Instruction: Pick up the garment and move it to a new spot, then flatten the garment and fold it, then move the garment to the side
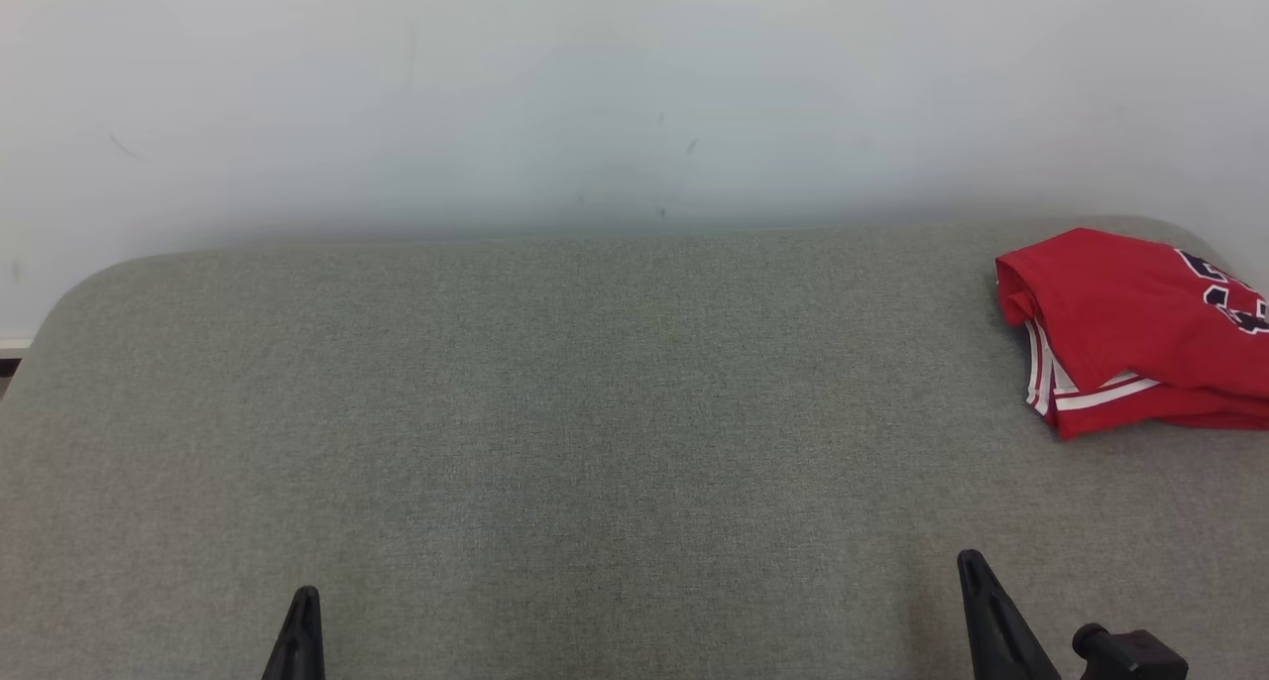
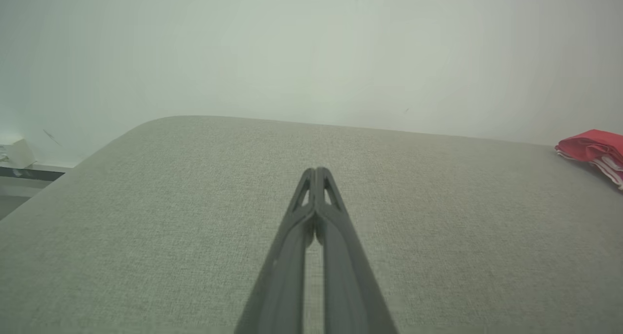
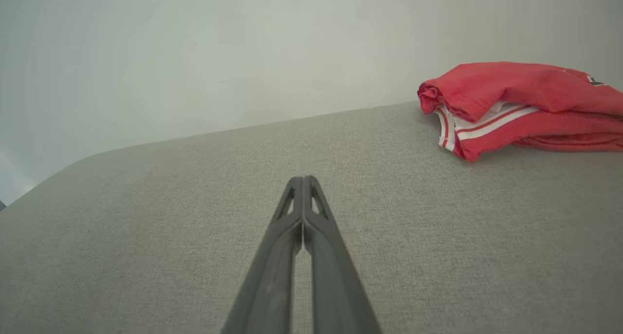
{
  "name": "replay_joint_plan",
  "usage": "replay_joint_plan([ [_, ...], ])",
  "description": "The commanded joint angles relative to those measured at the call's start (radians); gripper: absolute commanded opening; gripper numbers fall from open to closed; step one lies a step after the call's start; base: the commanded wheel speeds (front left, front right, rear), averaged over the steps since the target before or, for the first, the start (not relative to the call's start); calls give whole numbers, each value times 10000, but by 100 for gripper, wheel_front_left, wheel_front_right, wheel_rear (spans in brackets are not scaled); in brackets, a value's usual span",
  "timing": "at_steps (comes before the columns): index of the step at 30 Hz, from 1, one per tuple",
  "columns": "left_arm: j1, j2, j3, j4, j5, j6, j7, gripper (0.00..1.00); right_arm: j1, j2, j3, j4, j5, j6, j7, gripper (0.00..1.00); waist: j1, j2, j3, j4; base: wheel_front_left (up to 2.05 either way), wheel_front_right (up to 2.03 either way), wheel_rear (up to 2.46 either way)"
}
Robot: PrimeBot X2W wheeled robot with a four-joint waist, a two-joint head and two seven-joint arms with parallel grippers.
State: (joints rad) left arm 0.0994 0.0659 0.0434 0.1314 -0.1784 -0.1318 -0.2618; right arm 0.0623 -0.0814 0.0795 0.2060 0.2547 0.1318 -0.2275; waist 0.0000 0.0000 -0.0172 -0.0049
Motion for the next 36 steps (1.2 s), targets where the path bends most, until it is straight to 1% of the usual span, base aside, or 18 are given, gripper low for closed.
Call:
replay_joint_plan([
  [1,-127,1,26,-58,-519,0,122,0,-106,2,-43,-107,511,0,94,0,0,0,4,1,0,0,0],
  [19,-597,-1,148,205,-3652,3,908,0,-491,-27,-352,1,3544,-3,744,0,0,0,32,8,0,0,0],
  [36,-978,-17,257,421,-6215,6,1569,0,-793,-13,-642,78,6004,-6,1306,0,0,0,60,14,0,0,0],
])
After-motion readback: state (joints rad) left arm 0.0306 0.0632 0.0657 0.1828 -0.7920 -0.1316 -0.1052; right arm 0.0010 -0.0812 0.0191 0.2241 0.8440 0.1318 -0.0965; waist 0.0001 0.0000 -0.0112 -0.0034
